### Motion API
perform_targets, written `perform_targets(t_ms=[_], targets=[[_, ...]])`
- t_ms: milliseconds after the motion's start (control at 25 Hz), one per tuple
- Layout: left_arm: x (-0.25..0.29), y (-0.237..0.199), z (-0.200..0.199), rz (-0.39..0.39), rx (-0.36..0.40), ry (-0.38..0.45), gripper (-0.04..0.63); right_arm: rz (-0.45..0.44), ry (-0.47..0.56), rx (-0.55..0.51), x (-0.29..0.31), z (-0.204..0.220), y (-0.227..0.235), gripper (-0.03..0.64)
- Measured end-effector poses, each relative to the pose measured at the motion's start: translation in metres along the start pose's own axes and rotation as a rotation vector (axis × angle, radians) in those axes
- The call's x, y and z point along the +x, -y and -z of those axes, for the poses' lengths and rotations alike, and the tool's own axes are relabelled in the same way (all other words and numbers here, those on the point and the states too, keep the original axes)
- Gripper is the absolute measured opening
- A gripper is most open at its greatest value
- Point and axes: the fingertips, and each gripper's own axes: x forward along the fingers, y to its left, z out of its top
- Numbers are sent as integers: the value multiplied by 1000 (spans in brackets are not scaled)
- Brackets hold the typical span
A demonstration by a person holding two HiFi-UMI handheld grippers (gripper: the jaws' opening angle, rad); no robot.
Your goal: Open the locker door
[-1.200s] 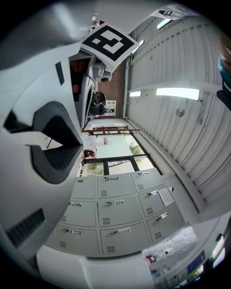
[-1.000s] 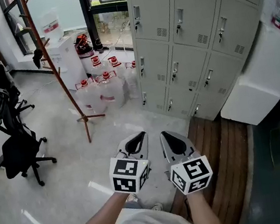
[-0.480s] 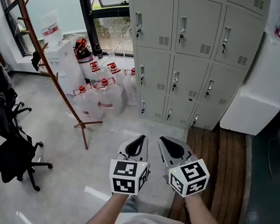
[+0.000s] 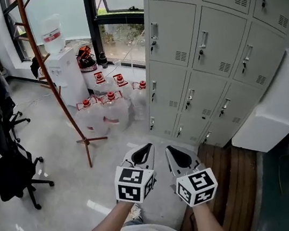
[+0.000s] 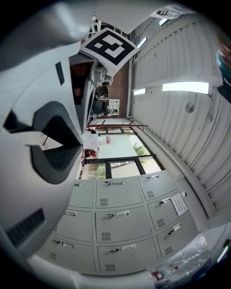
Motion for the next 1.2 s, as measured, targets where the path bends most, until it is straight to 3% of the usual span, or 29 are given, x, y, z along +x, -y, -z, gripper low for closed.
perform_targets(t_ms=[720, 1200], targets=[[58, -149, -37, 114, -35, 6, 6, 77, -44, -39, 164, -34, -12, 0], [81, -192, -47, 116, -11, 6, 6, 91, -3, -17, 213, -43, -3, 0]])
